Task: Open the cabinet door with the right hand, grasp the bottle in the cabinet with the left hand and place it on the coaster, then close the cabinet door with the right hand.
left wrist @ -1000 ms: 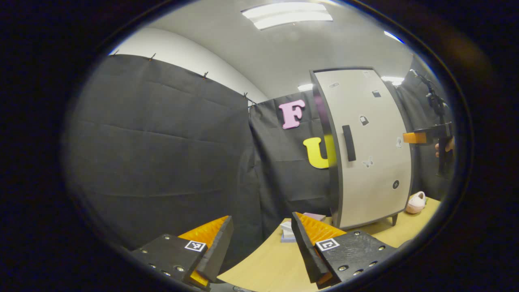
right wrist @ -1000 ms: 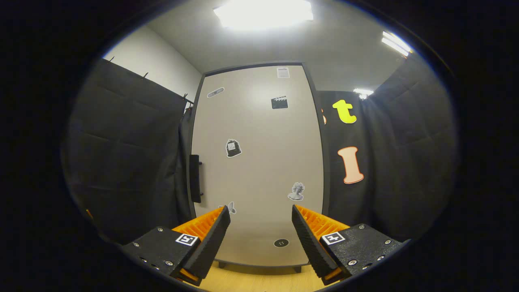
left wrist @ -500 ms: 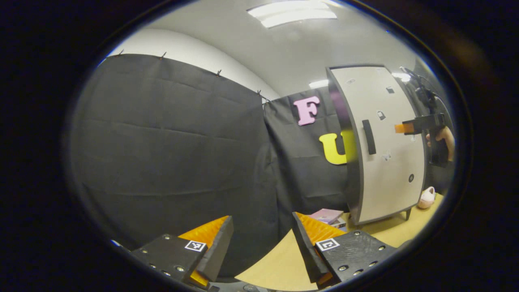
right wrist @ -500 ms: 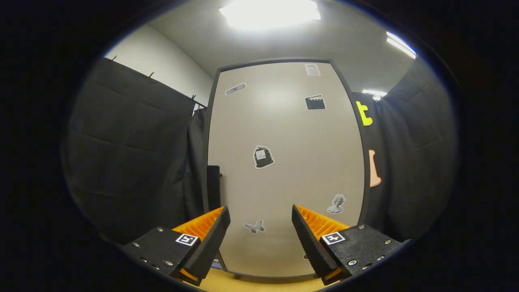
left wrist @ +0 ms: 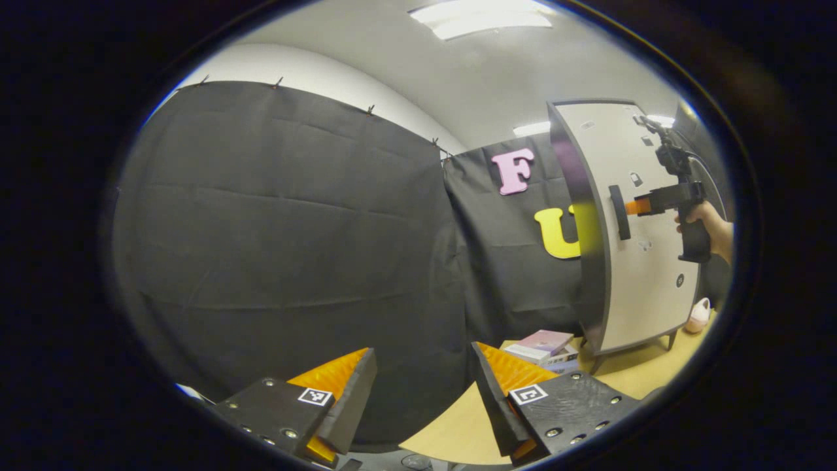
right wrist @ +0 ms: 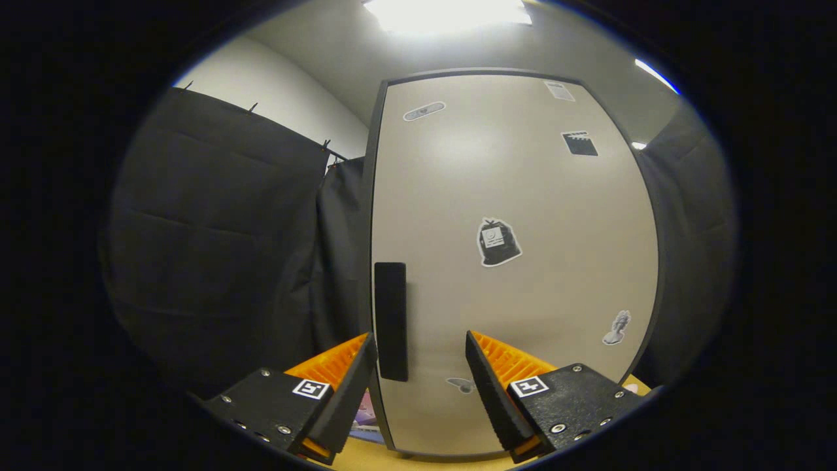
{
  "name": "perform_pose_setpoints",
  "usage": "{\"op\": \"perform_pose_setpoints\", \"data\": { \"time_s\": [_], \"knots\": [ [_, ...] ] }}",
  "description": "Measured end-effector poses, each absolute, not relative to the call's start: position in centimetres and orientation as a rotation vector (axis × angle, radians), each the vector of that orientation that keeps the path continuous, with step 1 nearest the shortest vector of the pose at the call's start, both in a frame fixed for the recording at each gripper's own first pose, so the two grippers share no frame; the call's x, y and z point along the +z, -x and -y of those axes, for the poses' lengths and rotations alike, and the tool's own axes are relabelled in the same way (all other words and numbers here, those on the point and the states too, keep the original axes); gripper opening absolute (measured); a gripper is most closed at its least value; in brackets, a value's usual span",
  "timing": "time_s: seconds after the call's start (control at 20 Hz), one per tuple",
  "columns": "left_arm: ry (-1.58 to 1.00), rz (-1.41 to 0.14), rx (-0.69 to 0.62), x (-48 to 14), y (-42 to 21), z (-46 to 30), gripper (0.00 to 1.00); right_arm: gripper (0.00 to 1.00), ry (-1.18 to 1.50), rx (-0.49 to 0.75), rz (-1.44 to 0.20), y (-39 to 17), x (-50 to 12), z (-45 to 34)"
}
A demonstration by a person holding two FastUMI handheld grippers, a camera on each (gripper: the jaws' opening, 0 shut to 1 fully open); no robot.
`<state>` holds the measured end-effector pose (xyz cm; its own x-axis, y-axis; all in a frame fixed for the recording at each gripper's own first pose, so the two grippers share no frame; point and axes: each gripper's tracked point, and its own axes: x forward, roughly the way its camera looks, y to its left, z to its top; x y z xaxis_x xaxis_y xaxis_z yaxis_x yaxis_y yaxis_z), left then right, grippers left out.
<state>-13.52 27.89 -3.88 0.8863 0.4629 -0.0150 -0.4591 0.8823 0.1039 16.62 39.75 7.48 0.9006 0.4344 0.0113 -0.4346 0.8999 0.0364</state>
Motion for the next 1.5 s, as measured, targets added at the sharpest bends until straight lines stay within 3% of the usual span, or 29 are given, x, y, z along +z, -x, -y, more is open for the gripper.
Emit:
{"op": "perform_pose_setpoints", "data": {
  "time_s": [0.35, 0.6, 0.65, 0.85, 1.5],
  "knots": [
    [-0.079, -0.049, 0.501, -4.7, 14.2, -30.0, 0.85, 0.63, -0.017, 0.415, -0.07, -19.9, 6.9, -43.1],
    [-0.059, -0.046, 0.505, -5.0, 14.4, -31.2, 0.85, 0.37, 0.009, 0.358, -0.087, -21.0, 6.5, -43.6],
    [-0.058, -0.045, 0.504, -4.9, 14.4, -31.4, 0.85, 0.36, 0.025, 0.354, -0.097, -21.0, 6.3, -43.5],
    [-0.048, -0.034, 0.48, -4.7, 13.8, -31.1, 0.85, 0.17, 0.001, 0.391, -0.16, -20.6, 6.1, -43.6],
    [-0.052, 0.01, 0.299, -3.0, 9.0, -24.1, 0.82, 0.16, 0.0, 0.559, -0.199, -18.1, 6.4, -42.3]
  ]
}}
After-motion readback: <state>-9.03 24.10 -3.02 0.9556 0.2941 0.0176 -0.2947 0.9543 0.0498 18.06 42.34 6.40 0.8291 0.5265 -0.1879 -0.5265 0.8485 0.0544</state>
